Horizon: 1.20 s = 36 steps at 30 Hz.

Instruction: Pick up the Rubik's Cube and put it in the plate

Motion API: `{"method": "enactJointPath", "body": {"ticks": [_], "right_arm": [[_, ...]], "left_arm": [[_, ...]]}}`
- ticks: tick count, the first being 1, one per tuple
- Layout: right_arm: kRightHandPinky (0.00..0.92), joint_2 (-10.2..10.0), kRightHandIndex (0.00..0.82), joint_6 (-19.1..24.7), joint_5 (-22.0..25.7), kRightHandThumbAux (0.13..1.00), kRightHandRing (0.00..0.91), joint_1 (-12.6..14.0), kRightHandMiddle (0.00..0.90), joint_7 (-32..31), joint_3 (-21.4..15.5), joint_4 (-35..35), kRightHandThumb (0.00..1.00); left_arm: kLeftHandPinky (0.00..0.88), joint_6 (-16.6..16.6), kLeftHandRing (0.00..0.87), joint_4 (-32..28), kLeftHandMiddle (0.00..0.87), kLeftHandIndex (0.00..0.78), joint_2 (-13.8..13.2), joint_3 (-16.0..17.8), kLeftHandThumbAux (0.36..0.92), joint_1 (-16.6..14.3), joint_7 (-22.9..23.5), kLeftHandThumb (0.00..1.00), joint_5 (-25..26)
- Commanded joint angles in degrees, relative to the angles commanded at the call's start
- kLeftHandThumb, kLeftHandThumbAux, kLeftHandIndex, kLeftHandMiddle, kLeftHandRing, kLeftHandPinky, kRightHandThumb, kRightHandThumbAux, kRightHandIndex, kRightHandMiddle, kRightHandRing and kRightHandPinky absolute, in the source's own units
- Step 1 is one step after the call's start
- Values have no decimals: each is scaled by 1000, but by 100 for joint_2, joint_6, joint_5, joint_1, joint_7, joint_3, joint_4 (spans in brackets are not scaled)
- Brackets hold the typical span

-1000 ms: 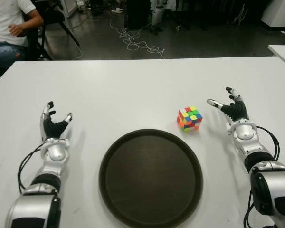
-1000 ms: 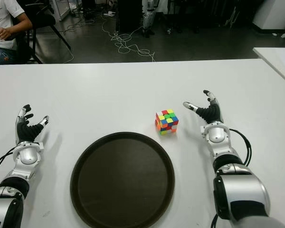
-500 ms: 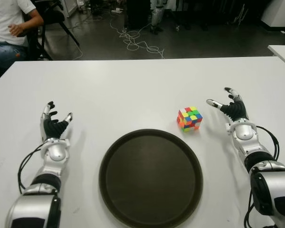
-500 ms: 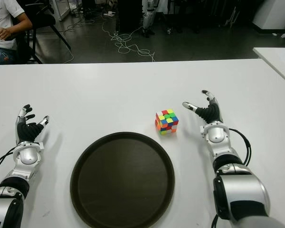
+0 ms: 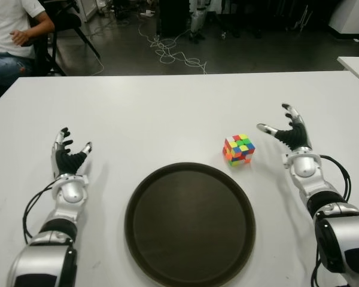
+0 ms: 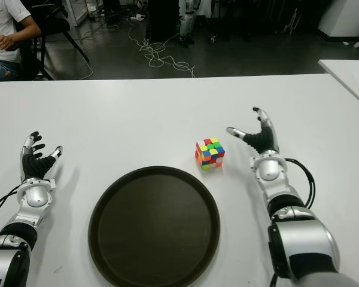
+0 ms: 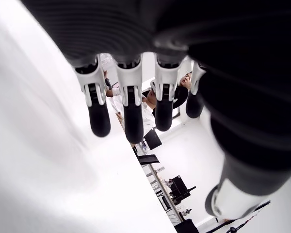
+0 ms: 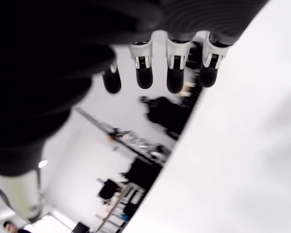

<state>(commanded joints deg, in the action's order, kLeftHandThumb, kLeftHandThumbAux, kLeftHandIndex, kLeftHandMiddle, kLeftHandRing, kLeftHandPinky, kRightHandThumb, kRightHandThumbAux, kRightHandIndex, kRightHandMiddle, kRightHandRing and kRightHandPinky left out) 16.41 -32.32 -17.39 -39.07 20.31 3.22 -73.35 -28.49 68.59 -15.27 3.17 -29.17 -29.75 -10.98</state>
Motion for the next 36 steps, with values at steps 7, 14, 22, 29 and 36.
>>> {"method": "enactJointPath", "body": {"ticks": [7,14,22,29,36], "right_arm": [[152,36,54,-192,-186,658,98,29,70,223,165,38,0],[123,93,45,-356,-317,658,67,47,46,380,280,113,0],[64,169,44,-581,-416,698,32,83,32,573,391,215,0],[61,264,46,-823,-473,763,30,78,37,694,435,319,0],[64,369,51,-1026,-460,743,35,107,47,660,414,460,0]], "left_arm": [[242,12,202,2,178,118,1,-16,740,0,-38,58,-28],[183,63,164,16,146,102,9,-2,710,-12,-44,30,-19],[192,97,163,30,155,111,18,10,733,-20,-30,34,-5],[230,102,180,16,161,112,31,22,742,-17,-29,37,9],[200,102,169,17,157,107,41,26,736,-22,-30,29,15]]}}
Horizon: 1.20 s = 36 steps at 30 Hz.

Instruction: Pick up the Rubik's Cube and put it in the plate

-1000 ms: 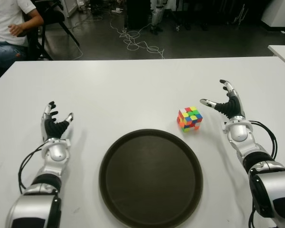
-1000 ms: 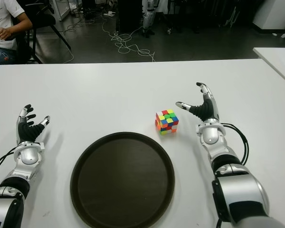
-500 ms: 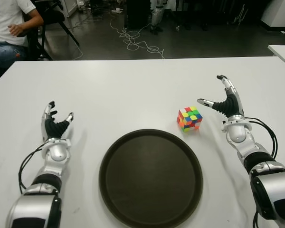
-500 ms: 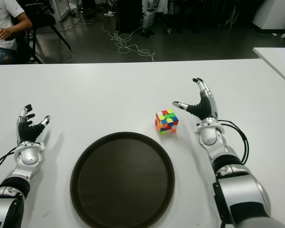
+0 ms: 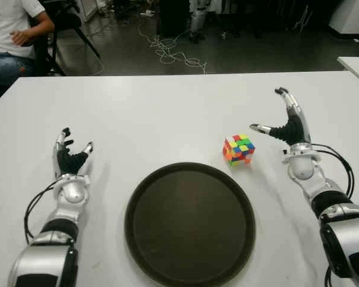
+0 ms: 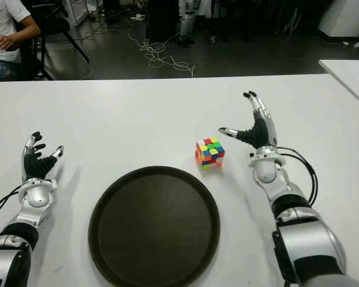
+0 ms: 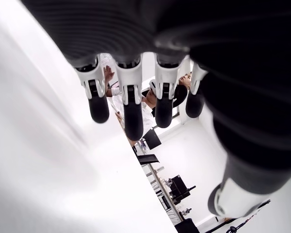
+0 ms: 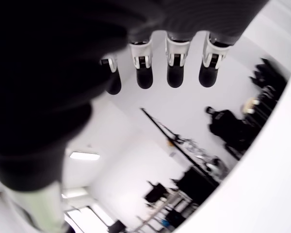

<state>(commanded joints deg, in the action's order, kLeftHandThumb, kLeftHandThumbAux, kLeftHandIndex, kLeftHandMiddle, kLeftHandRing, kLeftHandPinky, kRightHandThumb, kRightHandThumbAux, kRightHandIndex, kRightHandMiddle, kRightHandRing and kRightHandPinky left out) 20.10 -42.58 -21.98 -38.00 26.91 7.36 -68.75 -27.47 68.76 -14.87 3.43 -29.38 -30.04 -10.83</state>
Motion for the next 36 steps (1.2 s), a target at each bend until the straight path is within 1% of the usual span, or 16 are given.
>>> {"method": "enactJointPath", "body": {"ticks": [1,3,6,11,12,13,15,18,22,27,31,36], "right_arm": [[65,20,52,-38,-4,737,37,7,49,2,1,31,0],[73,50,62,-95,-11,718,49,17,59,2,5,78,0],[76,93,68,-199,-17,722,55,42,61,-41,15,213,0],[81,135,68,-301,5,718,55,62,59,-204,22,392,0],[94,160,68,-317,12,710,56,56,58,-283,27,414,0],[121,177,68,-324,16,699,63,54,58,-337,28,430,0],[144,207,68,-340,11,689,69,52,58,-431,34,458,0],[144,307,66,-433,-18,702,73,27,54,-723,93,532,0],[133,382,55,-534,-42,698,57,20,40,-1024,171,674,0],[132,384,54,-613,-84,696,54,40,39,-1270,269,904,0],[127,407,61,-710,31,699,60,60,44,-1674,296,987,0],[118,423,62,-655,46,683,70,76,47,-2044,323,1164,0]], "left_arm": [[200,-3,169,0,157,107,3,-2,736,-1,-2,29,-2],[225,-12,180,-2,165,109,7,-8,739,-1,-8,29,-9],[241,-50,192,-16,172,113,10,-25,739,10,-32,30,-31],[228,-89,187,-29,168,116,15,-23,743,18,-23,45,-28],[224,-84,185,-27,167,116,16,-24,743,17,-22,49,-28],[240,-80,195,-26,174,118,17,-25,744,16,-22,51,-28],[255,-68,204,-21,180,119,16,-28,745,14,-25,53,-33],[271,-37,218,-9,188,116,14,-35,736,5,-23,49,-40],[255,-37,207,-2,180,112,19,-34,727,0,-12,40,-36],[239,-27,193,0,171,110,26,-42,731,-4,-54,43,-52],[235,-4,188,10,167,111,28,-51,735,-4,-120,49,-76],[229,-16,187,12,165,114,35,-40,740,0,-111,60,-72]]}}
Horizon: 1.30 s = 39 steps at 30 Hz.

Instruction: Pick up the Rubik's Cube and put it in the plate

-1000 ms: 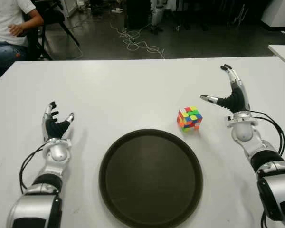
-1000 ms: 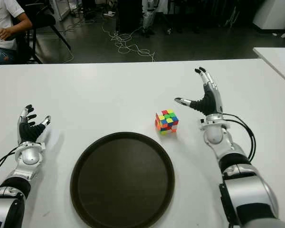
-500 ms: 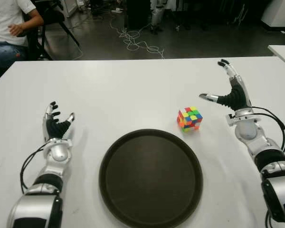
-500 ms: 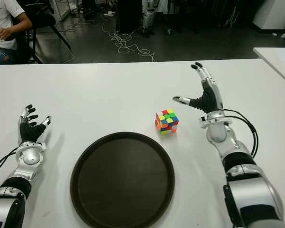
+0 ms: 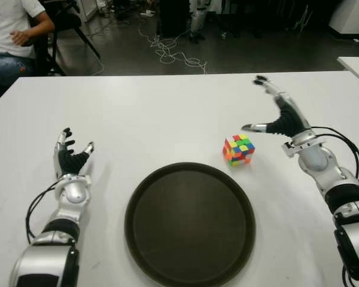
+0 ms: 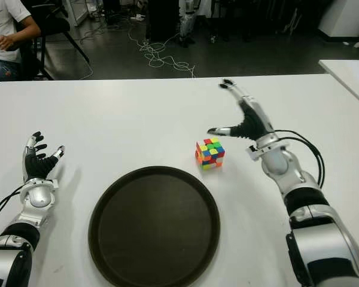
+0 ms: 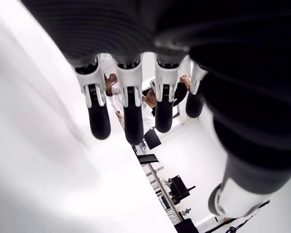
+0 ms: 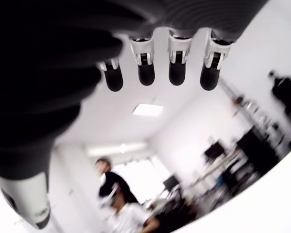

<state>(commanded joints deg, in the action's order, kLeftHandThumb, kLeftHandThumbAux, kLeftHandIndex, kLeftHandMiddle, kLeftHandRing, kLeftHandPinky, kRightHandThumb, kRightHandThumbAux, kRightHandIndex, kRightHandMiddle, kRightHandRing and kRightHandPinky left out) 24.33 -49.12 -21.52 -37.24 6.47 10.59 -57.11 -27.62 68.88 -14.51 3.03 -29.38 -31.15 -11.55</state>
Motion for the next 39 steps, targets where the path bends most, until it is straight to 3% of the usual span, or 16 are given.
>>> {"method": "enactJointPath", "body": {"ticks": [6,27,39], "right_arm": [[163,-23,70,92,45,640,96,34,56,-371,19,154,0],[109,33,54,919,-408,698,90,14,61,-766,355,560,0],[124,0,58,1295,-436,695,109,69,71,-848,400,738,0]], "left_arm": [[173,16,154,-1,145,103,6,11,746,8,17,37,12],[305,16,213,-9,167,110,-12,18,746,-2,51,39,17],[235,1,185,-36,165,114,-6,33,743,1,104,51,40]]}}
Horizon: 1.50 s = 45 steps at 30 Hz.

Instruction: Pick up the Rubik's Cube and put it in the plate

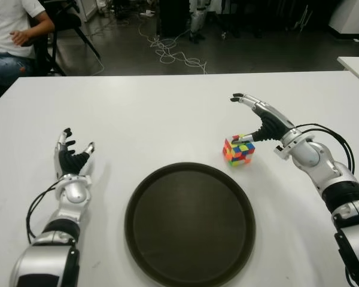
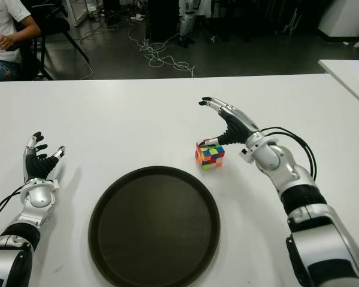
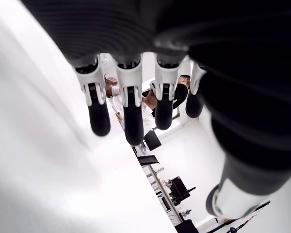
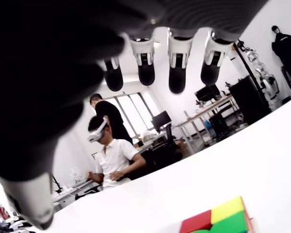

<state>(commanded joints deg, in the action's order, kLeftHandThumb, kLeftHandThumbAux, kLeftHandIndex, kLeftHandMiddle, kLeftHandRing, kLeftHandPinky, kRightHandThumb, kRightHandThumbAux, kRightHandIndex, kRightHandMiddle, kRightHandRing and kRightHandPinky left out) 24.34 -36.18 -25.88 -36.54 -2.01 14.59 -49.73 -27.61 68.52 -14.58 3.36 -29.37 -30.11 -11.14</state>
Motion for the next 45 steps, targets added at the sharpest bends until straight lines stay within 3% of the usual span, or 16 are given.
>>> {"method": "enactJointPath", "body": {"ticks": [11,24,45], "right_arm": [[95,73,54,413,-202,691,99,61,62,65,74,293,0],[84,520,78,1218,-664,728,115,-80,97,-914,432,977,0],[57,739,66,1934,-731,752,100,16,99,-1703,521,1688,0]], "left_arm": [[224,35,181,3,162,113,6,1,732,-1,-4,42,3],[207,38,176,-10,156,100,13,-18,728,2,-93,21,-35],[139,87,140,5,139,107,-11,-50,713,-5,-102,4,-71]]}}
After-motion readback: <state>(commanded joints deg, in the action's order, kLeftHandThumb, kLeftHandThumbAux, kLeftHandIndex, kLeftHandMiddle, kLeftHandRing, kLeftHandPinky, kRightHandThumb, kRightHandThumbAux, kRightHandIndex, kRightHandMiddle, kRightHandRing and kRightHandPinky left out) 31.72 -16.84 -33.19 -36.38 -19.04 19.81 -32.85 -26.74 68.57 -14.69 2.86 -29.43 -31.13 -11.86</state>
